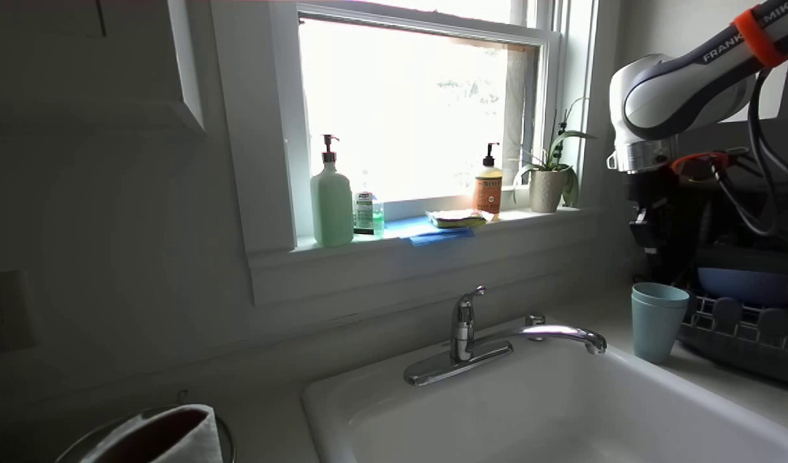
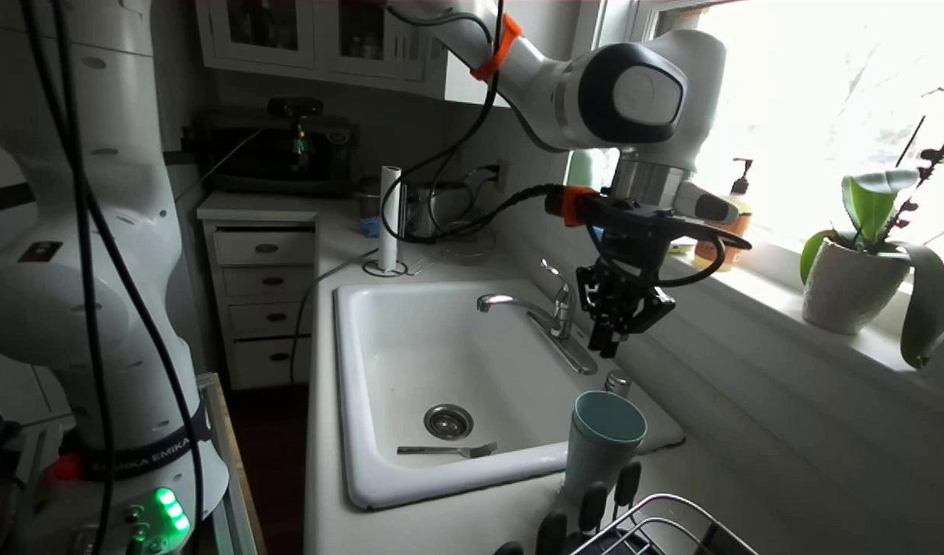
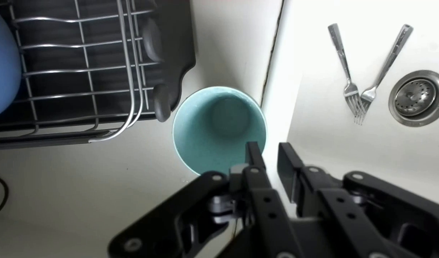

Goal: Rearrange the cups and move it to the left of the sink

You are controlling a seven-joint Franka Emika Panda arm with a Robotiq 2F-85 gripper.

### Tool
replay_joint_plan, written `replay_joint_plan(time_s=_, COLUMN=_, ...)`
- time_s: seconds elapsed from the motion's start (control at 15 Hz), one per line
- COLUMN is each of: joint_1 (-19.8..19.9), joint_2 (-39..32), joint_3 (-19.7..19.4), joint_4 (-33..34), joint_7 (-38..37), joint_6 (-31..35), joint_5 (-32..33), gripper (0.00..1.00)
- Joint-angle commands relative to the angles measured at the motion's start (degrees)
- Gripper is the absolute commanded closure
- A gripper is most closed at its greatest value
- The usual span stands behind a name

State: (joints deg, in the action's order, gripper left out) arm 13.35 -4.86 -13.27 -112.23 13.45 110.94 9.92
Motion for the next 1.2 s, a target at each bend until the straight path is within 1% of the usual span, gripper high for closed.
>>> replay_joint_plan(time_s=0.0, joint_1=0.2, joint_2=-1.3, joint_3=-0.1, joint_4=1.3, joint_7=-1.5, joint_6=-0.5, joint_5=1.6, gripper=0.49)
replay_joint_plan(time_s=0.13, joint_1=0.3, joint_2=-2.0, joint_3=-0.1, joint_4=1.3, joint_7=-1.4, joint_6=-0.6, joint_5=1.5, gripper=0.36)
replay_joint_plan(time_s=0.2, joint_1=0.4, joint_2=-2.4, joint_3=-0.1, joint_4=1.3, joint_7=-1.2, joint_6=-0.7, joint_5=1.2, gripper=0.28)
replay_joint_plan(time_s=0.4, joint_1=0.7, joint_2=-3.6, joint_3=-0.3, joint_4=0.7, joint_7=-0.9, joint_6=0.7, joint_5=0.6, gripper=0.08)
replay_joint_plan(time_s=0.47, joint_1=0.9, joint_2=-4.2, joint_3=-0.3, joint_4=0.4, joint_7=-0.6, joint_6=1.0, joint_5=0.1, gripper=0.02)
replay_joint_plan(time_s=0.53, joint_1=1.0, joint_2=-4.7, joint_3=-0.3, joint_4=0.1, joint_7=-0.6, joint_6=1.3, joint_5=-0.2, gripper=0.00)
replay_joint_plan(time_s=0.93, joint_1=2.0, joint_2=-8.2, joint_3=-0.1, joint_4=-0.4, joint_7=-0.2, joint_6=3.1, joint_5=-1.1, gripper=0.00)
replay_joint_plan(time_s=1.07, joint_1=2.3, joint_2=-9.3, joint_3=0.0, joint_4=-0.1, joint_7=-0.2, joint_6=3.8, joint_5=-1.4, gripper=0.09)
replay_joint_plan(time_s=1.13, joint_1=2.3, joint_2=-9.7, joint_3=0.0, joint_4=0.0, joint_7=-0.4, joint_6=4.2, joint_5=-1.4, gripper=0.17)
